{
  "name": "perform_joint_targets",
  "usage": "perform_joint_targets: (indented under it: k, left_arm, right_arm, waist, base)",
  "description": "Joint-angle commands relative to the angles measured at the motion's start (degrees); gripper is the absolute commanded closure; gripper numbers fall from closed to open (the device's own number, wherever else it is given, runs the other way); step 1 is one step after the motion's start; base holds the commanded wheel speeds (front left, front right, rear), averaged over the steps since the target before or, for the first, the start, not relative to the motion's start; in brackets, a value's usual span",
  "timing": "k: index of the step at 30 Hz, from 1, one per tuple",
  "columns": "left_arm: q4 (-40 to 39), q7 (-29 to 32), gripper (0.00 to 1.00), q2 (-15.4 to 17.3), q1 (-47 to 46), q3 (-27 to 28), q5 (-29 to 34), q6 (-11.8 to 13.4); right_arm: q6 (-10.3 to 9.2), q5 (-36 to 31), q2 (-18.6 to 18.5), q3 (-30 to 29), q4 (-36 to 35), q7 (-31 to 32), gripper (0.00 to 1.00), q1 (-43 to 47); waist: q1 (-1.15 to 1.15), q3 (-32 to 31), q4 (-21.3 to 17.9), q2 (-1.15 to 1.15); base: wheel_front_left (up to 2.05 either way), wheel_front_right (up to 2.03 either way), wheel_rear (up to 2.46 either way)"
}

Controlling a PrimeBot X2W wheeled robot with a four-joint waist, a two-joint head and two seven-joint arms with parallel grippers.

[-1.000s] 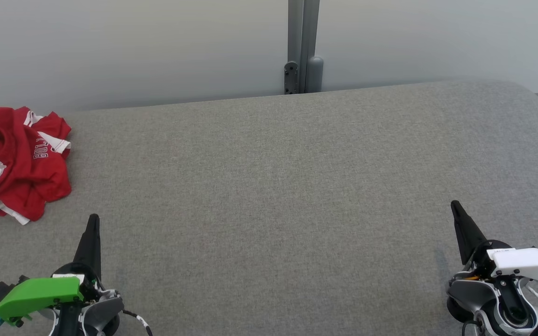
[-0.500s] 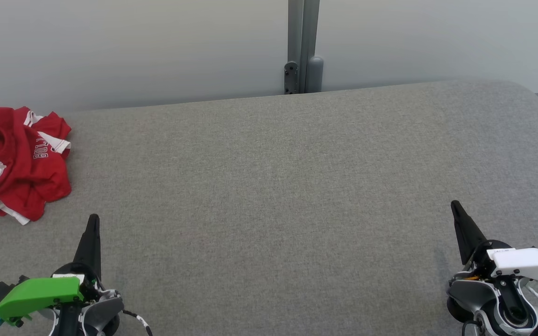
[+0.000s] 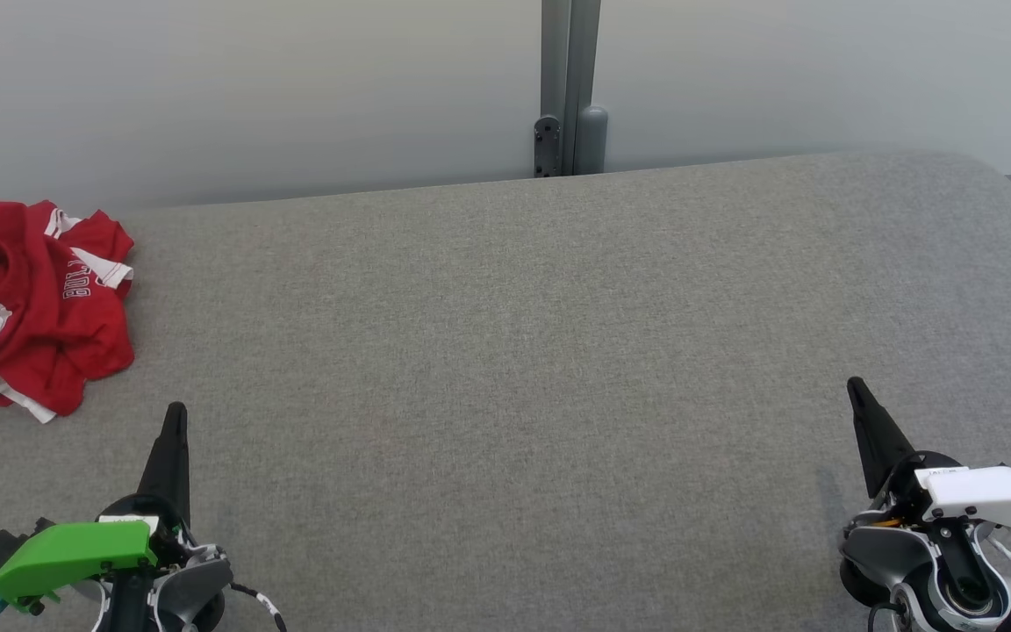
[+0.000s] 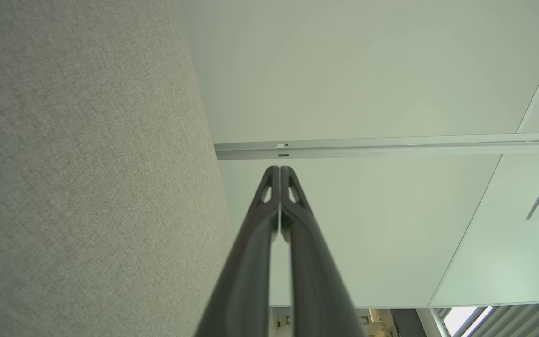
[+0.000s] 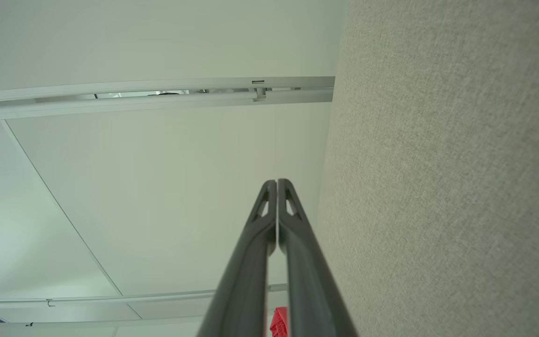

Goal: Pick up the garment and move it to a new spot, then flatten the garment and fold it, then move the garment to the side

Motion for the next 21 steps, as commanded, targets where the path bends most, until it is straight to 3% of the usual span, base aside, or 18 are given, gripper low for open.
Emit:
perform_joint_targets:
  k: [1, 8, 9, 21]
  left_arm:
    - [-0.1, 0.1, 1.00, 0.0, -0.6, 0.1, 0.0, -0.3]
    - [-0.1, 0.1, 1.00, 0.0, -0.6, 0.1, 0.0, -0.3]
    - [0.1, 0.0, 0.00, 0.0, 0.1, -0.1, 0.0, 0.0]
    - [1.0, -2.5, 0.00, -0.4, 2.2, -2.6, 1.2, 0.3]
  right_arm:
    - [0.05, 0.4, -0.3, 0.0, -0.2, 0.1, 1.00, -0.3]
    - [0.05, 0.4, -0.3, 0.0, -0.2, 0.1, 1.00, -0.3]
    - [0.01, 0.0, 0.0, 0.0, 0.2, 0.0, 0.00, 0.1]
    - [-0.01, -1.0, 0.6, 1.6, 1.5, -2.5, 0.00, 2.1]
  waist:
    - [0.00, 0.0, 0.0, 0.00]
    - [0.00, 0.0, 0.0, 0.00]
    - [0.00, 0.0, 0.0, 0.00]
    - [0.00, 0.0, 0.0, 0.00]
  base:
    - [0.00, 0.00, 0.00]
    - [0.00, 0.00, 0.00]
    - [0.00, 0.00, 0.00]
    - [0.00, 0.00, 0.00]
